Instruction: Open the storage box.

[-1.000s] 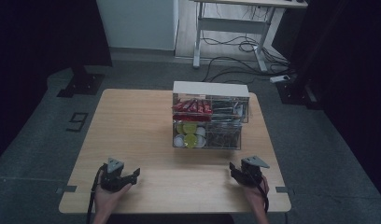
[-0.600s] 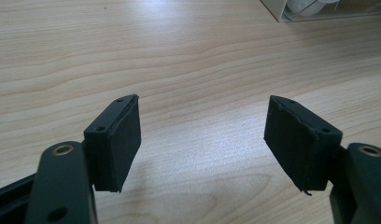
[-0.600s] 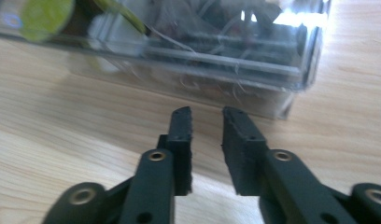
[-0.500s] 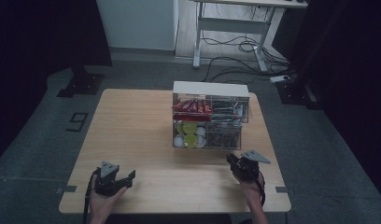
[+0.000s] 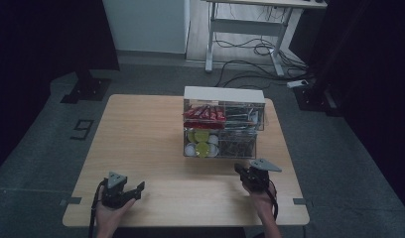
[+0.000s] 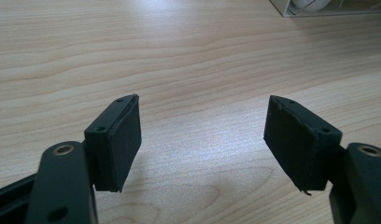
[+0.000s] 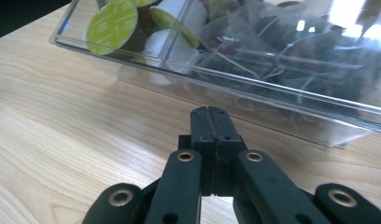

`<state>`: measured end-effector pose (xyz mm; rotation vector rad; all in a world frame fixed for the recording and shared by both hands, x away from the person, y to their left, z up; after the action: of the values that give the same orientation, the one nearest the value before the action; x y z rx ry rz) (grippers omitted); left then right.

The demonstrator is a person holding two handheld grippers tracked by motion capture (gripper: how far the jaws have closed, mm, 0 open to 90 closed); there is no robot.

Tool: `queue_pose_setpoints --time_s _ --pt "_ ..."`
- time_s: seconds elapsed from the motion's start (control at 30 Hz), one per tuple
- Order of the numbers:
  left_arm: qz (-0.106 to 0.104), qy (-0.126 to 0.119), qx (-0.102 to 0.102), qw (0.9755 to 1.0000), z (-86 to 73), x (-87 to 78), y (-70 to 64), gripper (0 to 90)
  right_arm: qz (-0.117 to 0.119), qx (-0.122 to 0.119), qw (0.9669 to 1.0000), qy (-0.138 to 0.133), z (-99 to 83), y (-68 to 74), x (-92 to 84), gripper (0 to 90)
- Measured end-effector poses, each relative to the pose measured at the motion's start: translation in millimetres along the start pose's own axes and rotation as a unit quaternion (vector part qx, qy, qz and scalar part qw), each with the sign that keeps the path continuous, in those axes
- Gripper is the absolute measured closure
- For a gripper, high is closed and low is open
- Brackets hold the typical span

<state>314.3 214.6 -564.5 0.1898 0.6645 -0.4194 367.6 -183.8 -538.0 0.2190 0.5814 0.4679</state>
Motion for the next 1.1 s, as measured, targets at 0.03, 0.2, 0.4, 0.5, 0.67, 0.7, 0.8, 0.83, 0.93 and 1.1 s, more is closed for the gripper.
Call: queue_pose_setpoints --time_s 0.03,0.2,0.4,0.5,0.67,0.7,0.8,0.83,0.93,1.1 --pt "0.0 0.001 -0.001 1.0 0.0 -0.5 0.5 27.9 0.002 0.0 1.0 0.002 -0.5 0.4 1.5 89.0" --pt "0.001 0.001 -0.004 1.0 -0.4 -0.9 2.7 28.0 0.002 0.003 1.0 0.008 -1.1 -0.9 7.8 89.0" --pt "-0.001 0.007 -0.001 1.0 -1.7 2.4 0.2 28.1 -0.01 0.015 0.9998 -0.001 2.4 -9.6 11.8 89.0" --pt "-0.004 0.009 0.001 1.0 -2.5 3.2 -0.7 28.1 -0.016 0.021 0.9996 -0.006 4.2 -13.8 11.5 89.0" --pt "-0.007 0.012 0.005 0.9999 -2.5 4.8 -4.4 28.1 -0.024 0.023 0.9994 -0.007 4.5 -18.5 14.0 89.1" --pt "-0.007 0.012 0.005 0.9999 -2.4 4.6 -4.9 28.1 -0.025 0.025 0.9994 -0.006 4.2 -19.8 14.5 89.0" --pt "-0.005 0.011 0.004 0.9999 -2.5 4.1 -3.4 28.1 -0.029 0.026 0.9992 -0.008 4.7 -23.0 14.4 89.0" --pt "-0.005 0.011 0.002 0.9999 -2.6 3.9 -2.4 28.1 -0.029 0.027 0.9992 -0.01 4.8 -23.6 14.7 89.0" --pt "-0.002 0.009 -0.001 1.0 -2.8 2.5 -0.2 28.1 -0.031 0.031 0.999 -0.008 5.0 -25.1 13.5 89.0" --pt "-0.001 0.005 -0.003 1.0 -1.5 0.5 1.4 28.1 -0.029 0.032 0.999 -0.008 5.3 -24.1 11.3 89.0"
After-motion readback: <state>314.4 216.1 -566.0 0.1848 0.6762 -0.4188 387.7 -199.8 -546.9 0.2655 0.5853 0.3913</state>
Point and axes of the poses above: each handheld gripper's, and its own axes: x roughly forward along the jaws, z roughly out of its top, y roughly to its left, the point moved 6 cm from there along x, roughly forward along the jaws, and after that the axes turned 12 degrees about x, right-handed, at the moved point
